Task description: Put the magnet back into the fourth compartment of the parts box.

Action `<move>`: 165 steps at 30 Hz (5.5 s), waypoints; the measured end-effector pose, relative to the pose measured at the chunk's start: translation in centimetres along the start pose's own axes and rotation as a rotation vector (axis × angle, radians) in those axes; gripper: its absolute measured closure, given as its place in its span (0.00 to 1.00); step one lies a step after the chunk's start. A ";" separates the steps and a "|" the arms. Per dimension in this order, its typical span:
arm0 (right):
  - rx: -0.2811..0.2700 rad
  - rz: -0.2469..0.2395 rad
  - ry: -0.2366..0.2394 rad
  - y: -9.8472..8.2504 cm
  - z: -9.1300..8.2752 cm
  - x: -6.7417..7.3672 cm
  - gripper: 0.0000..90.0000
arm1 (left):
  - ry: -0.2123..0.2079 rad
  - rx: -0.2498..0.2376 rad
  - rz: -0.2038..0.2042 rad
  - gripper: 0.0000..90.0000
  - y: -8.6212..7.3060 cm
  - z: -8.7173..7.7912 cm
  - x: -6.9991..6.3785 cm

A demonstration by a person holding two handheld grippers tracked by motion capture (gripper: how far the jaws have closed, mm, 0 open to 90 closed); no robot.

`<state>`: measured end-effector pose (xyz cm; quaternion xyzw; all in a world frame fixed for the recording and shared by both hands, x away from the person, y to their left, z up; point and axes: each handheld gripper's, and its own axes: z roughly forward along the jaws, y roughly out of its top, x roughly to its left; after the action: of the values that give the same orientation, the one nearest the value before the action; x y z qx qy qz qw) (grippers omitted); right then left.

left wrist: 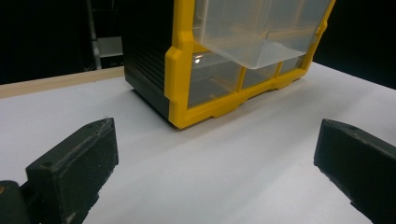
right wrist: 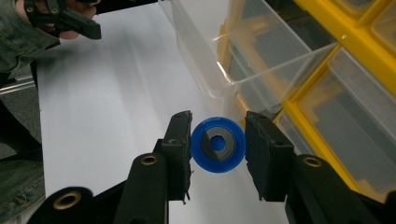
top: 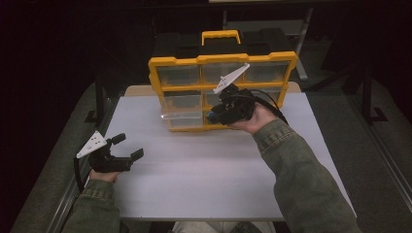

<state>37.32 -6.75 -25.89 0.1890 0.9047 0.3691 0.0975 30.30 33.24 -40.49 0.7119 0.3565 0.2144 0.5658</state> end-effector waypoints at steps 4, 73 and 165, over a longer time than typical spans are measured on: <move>0.001 -0.002 -0.005 0.6 0.0 -0.1 0.67 | -0.002 -0.001 -0.001 0.00 0.0 0.1 0.0; 0.067 -0.010 -0.009 9.2 5.4 -1.4 0.10 | -0.036 0.001 -0.025 0.00 -0.1 0.8 0.3; -0.163 0.214 -0.137 -8.2 -2.0 -1.2 0.00 | -0.036 0.043 0.008 0.00 -0.1 1.4 -0.5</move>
<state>35.54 -13.89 -30.26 0.3007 0.8377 0.4357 0.1340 30.98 31.97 -40.91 0.7291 0.3479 0.1959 0.5559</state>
